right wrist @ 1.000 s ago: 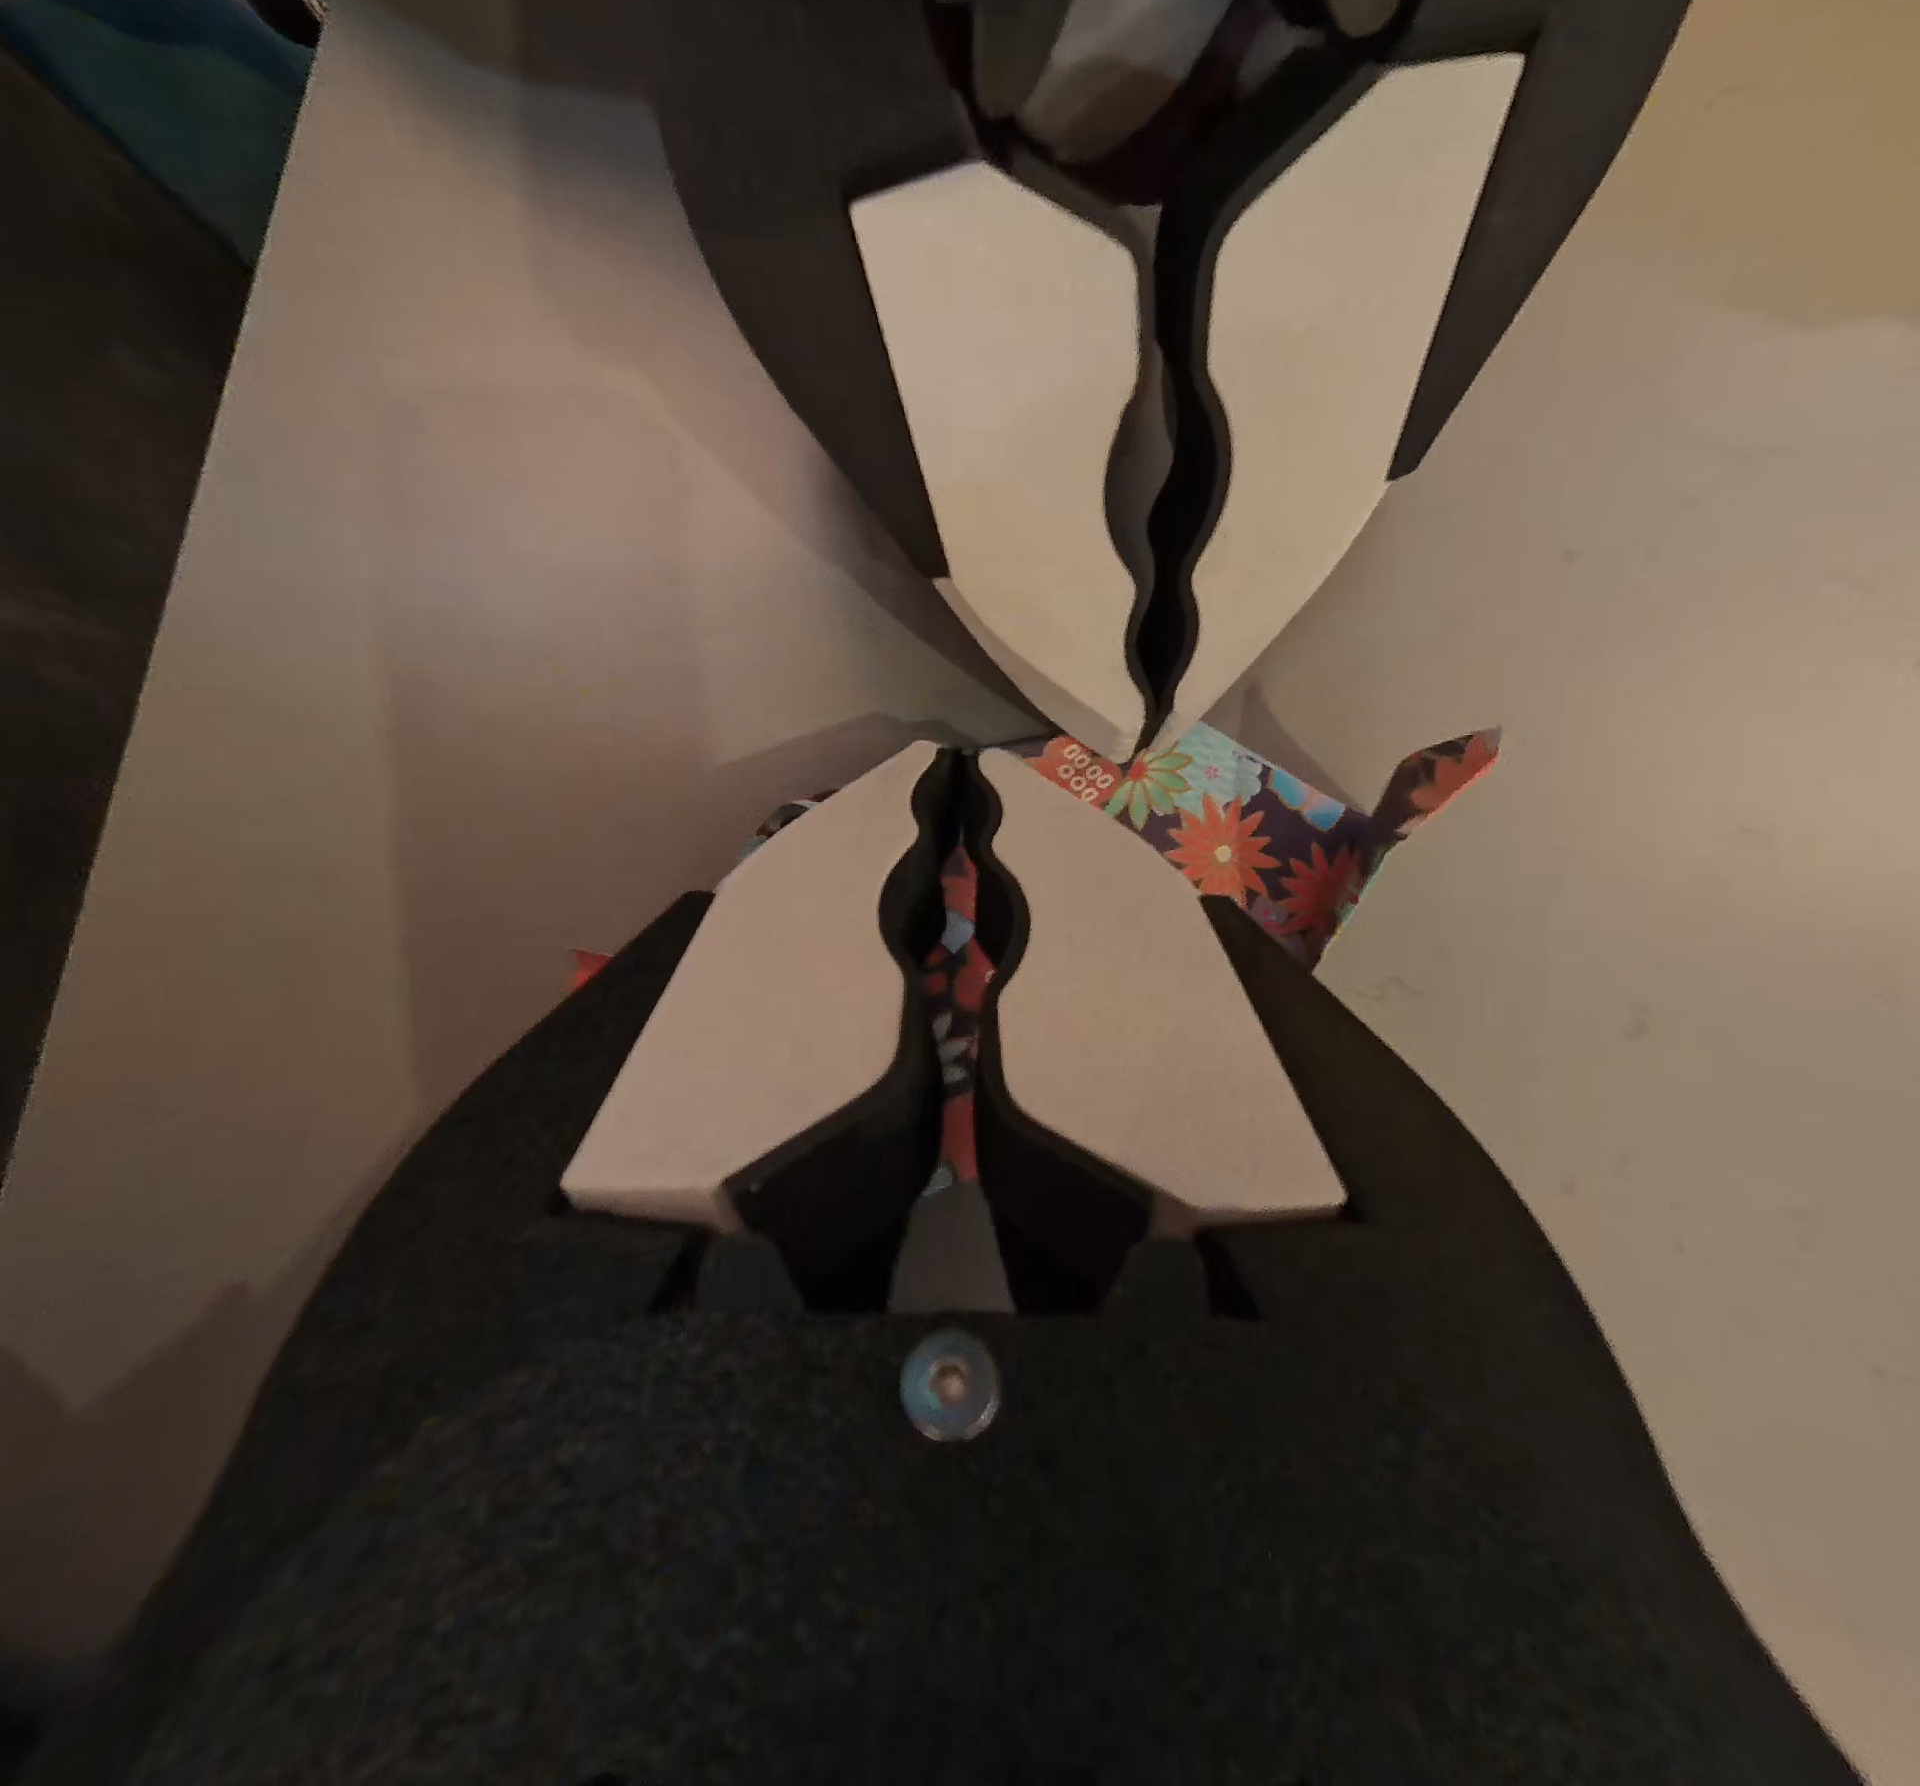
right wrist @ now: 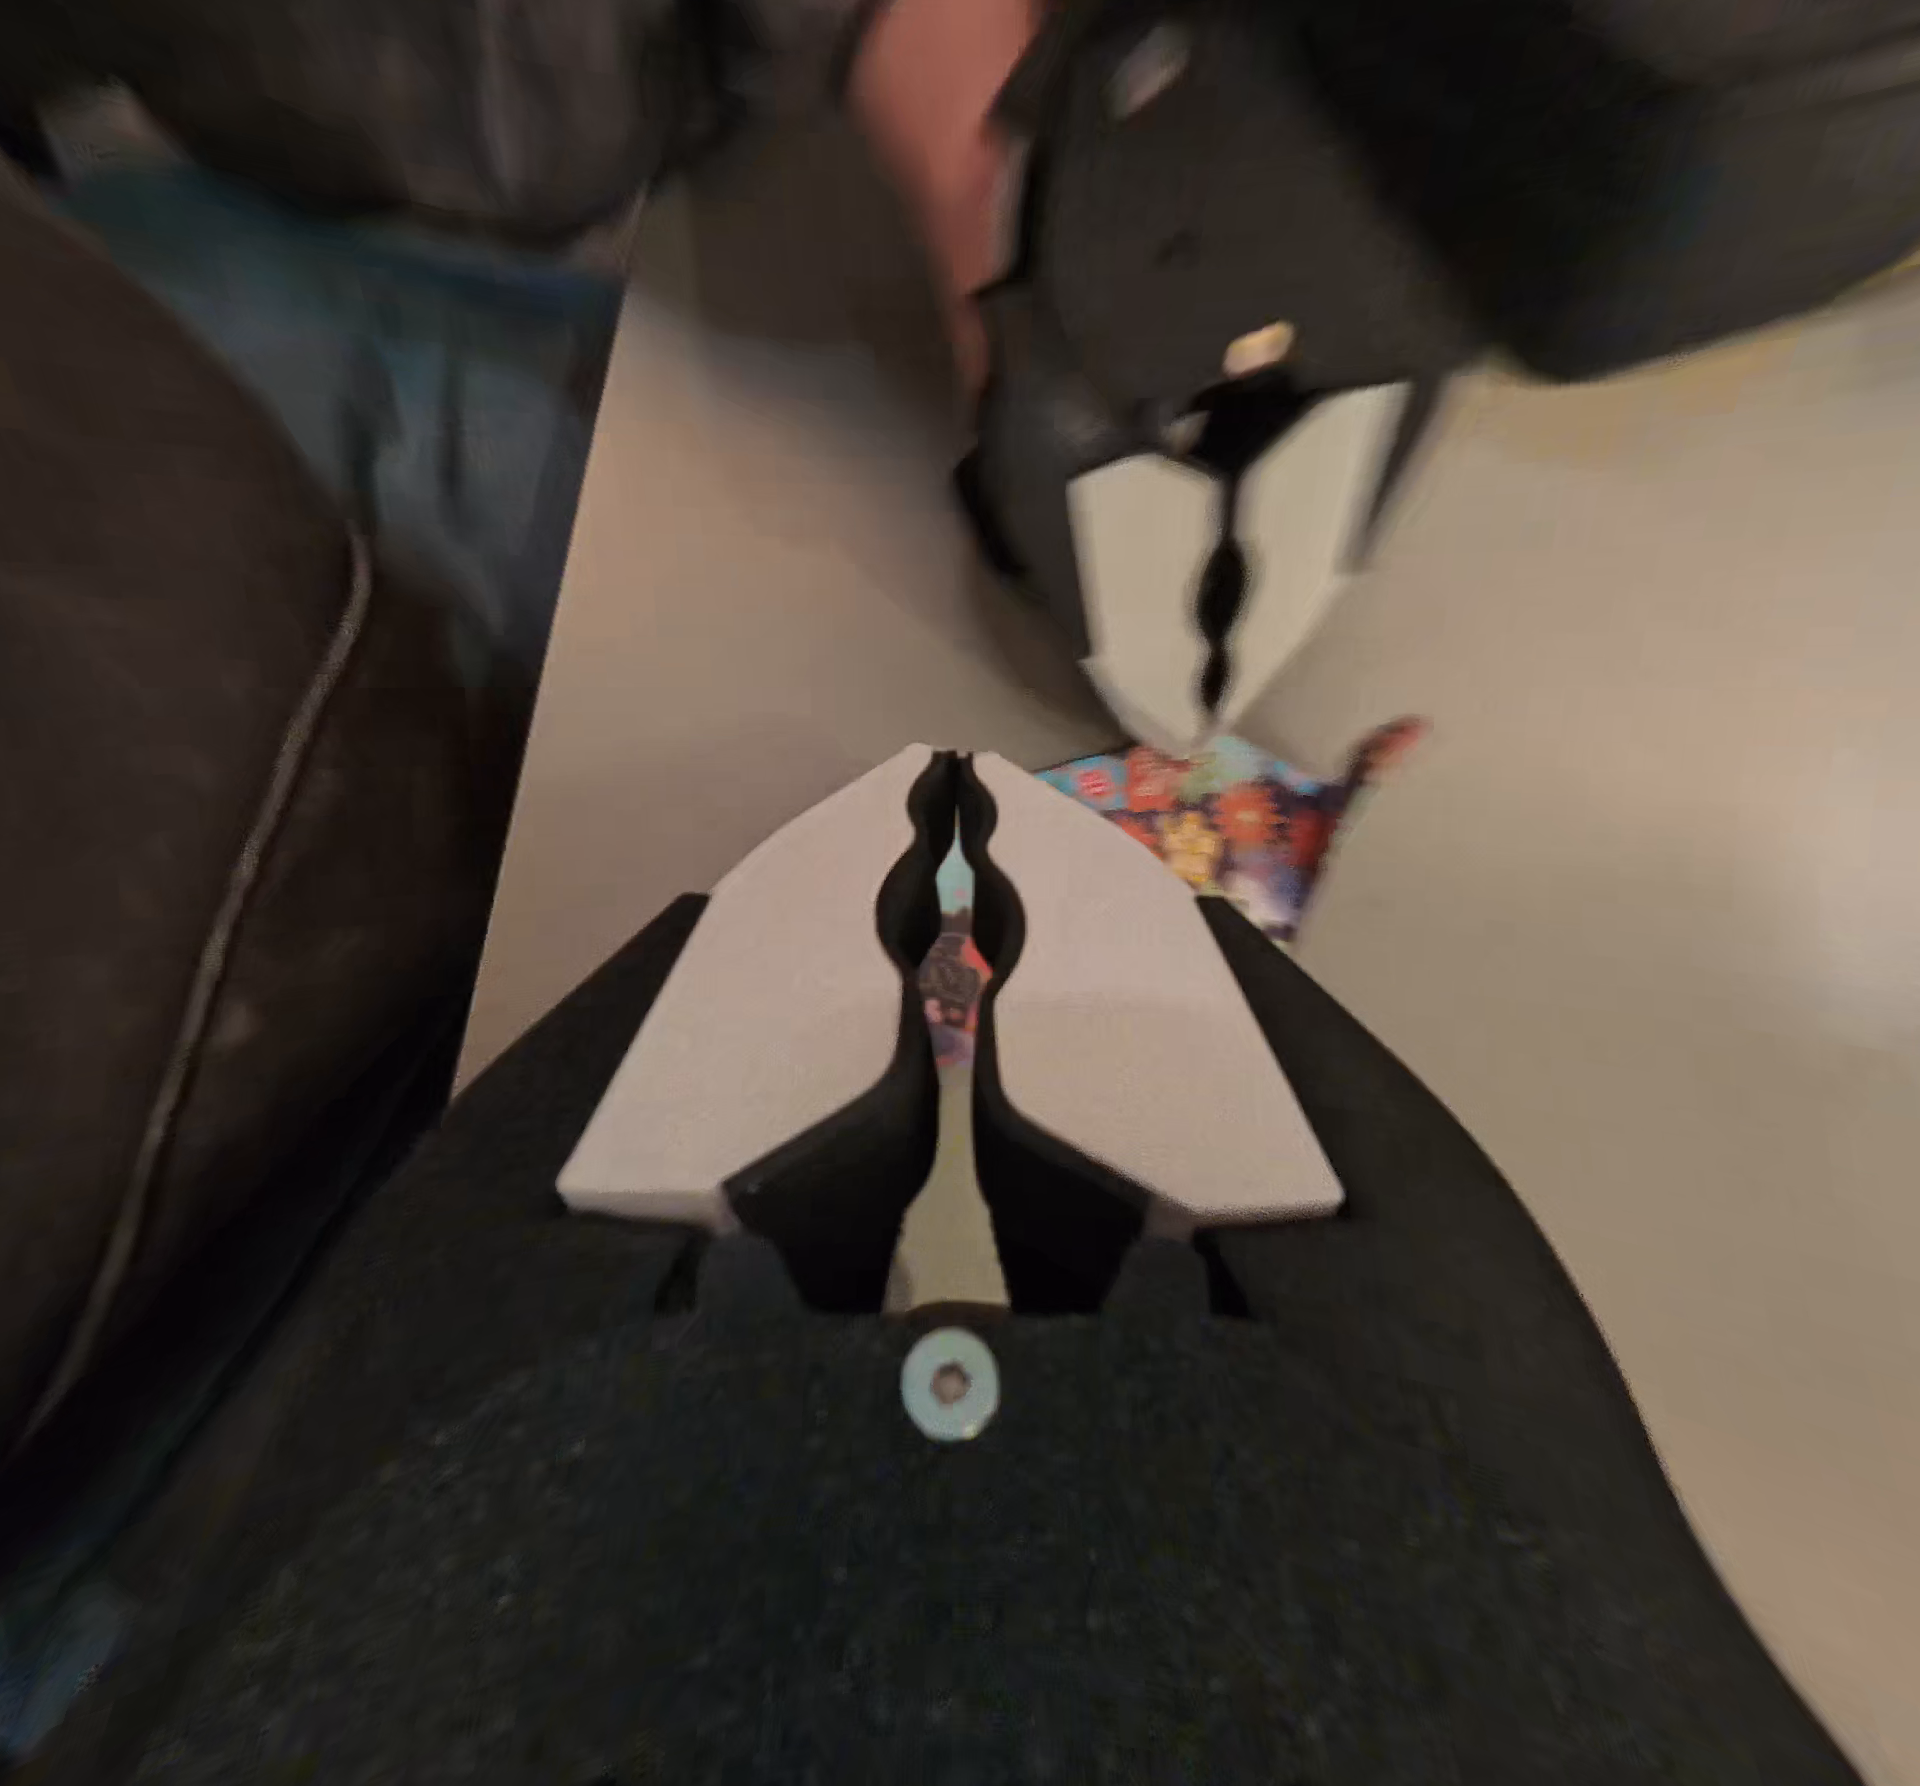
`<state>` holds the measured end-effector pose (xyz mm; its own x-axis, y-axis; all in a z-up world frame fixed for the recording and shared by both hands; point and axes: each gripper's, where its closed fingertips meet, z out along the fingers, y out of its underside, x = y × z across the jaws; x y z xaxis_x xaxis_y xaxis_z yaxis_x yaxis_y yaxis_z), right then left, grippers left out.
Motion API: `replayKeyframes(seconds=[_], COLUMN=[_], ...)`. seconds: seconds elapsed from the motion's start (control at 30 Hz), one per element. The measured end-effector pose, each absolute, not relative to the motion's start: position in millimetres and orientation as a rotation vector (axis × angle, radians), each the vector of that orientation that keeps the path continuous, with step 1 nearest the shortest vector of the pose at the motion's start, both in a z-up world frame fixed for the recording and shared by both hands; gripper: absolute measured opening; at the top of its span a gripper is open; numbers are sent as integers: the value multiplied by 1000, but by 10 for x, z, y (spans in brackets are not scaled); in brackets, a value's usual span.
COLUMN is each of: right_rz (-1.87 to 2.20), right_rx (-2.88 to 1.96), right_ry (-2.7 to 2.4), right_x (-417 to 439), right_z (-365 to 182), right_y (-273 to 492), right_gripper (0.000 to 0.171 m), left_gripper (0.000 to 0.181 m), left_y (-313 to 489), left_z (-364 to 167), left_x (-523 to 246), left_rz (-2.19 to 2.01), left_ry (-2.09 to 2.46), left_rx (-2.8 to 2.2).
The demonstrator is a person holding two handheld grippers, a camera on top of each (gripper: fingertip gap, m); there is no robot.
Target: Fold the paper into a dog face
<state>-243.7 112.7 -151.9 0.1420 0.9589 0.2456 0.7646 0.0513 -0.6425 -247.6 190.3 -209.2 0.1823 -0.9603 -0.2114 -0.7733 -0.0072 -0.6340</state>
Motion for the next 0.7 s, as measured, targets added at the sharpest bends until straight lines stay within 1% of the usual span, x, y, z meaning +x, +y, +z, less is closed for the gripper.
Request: replayKeyframes(seconds=[0.03, 0.1, 0.13, 0.17, 0.23, 0.33, 0.43, 0.57, 0.7], right_rz=[382, 315, 271, 258, 296, 310, 220, 295, 319], right_rx=[-1724, -1707, -1729, -1776, -1921, -1950, -1849, -1878, -1911], right_ry=[-1552, -1337, -1265, -1231, -1237, -1315, -1358, -1375, -1442], right_x=[-2360, -2033, -1831, -1656, -1461, -1544, -1710, -1814, -1758], right_z=[-1325, -1063, -1044, -1123, -1469, -1868, -1902, -1931, -2093], right_y=[1184, 1366, 1439, 1461, 1385, 1217, 1264, 1289, 1217], right_gripper=[0, 0, 1, 2, 4, 3, 0, 0, 0], left_gripper=[0, 0, 0, 0, 0, 0, 0, 0, 0], left_y=[1900, 1891, 1881, 1878, 1877, 1815, 1736, 1582, 1488], left_z=[-2091, -2087, -2084, -2081, -2076, -2074, -2081, -2081, -2080], left_x=[-2487, -2519, -2538, -2564, -2628, -2675, -2634, -2494, -2417], left_rz=[-353, -290, -255, -210, -112, -53, -83, -230, -253], left_ry=[1619, 1566, 1524, 1471, 1336, 1130, 1003, 880, 847], left_rx=[-1825, -1852, -1874, -1904, -1981, -2101, -2178, -2264, -2269])
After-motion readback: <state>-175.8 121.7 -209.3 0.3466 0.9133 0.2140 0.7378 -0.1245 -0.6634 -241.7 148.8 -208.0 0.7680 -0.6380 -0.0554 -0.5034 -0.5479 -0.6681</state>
